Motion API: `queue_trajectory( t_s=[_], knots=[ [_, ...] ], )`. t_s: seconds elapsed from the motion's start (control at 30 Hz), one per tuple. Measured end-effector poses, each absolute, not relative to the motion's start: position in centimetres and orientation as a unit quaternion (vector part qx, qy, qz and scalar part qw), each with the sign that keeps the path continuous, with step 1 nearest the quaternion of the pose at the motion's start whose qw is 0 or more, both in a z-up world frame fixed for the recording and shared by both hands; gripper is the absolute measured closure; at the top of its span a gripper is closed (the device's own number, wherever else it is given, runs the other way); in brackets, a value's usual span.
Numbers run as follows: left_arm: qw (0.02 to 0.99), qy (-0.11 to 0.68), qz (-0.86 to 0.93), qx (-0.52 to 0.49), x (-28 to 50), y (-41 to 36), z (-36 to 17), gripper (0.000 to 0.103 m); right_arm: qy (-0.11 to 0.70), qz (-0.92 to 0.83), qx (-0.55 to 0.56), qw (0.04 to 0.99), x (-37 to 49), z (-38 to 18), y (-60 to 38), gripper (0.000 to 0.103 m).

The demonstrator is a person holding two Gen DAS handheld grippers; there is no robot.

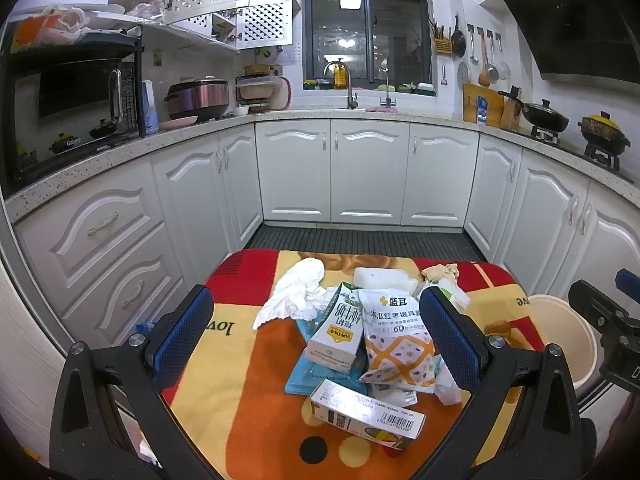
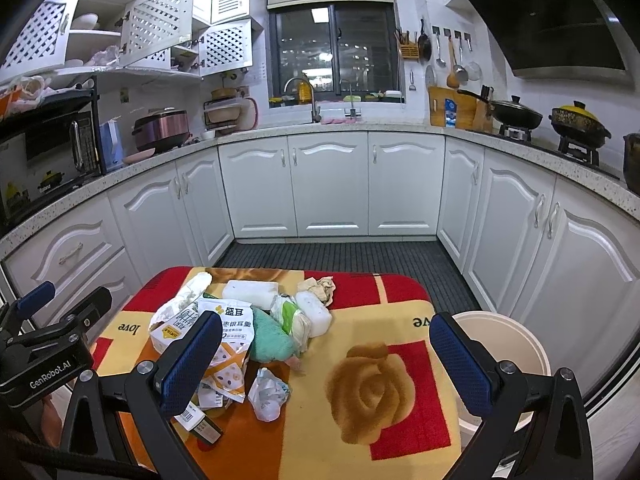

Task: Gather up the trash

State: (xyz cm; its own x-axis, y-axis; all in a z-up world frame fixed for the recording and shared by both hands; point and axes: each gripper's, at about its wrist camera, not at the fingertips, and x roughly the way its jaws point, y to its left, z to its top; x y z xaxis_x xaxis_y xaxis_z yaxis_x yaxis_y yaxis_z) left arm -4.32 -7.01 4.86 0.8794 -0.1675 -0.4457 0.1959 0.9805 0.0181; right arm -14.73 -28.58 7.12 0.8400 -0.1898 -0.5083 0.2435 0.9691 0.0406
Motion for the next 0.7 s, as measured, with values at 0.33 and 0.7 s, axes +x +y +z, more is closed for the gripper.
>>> queue_trajectory(
  t_s=[0.33,0.7],
  knots=[
    [0.968,0.232,-0.091,0.032,-4.12,-6.91,4.95,0.001,0.264,-0.113,0.046,0.957,-14.55,7.14,-28.24,0.0],
    [0.967,0.235,-0.09,0.029,-4.02,-6.91,4.85,0.001,0.267,-0.112,0.047,0.956,-14.38,7.06,-28.15,0.0]
  ],
)
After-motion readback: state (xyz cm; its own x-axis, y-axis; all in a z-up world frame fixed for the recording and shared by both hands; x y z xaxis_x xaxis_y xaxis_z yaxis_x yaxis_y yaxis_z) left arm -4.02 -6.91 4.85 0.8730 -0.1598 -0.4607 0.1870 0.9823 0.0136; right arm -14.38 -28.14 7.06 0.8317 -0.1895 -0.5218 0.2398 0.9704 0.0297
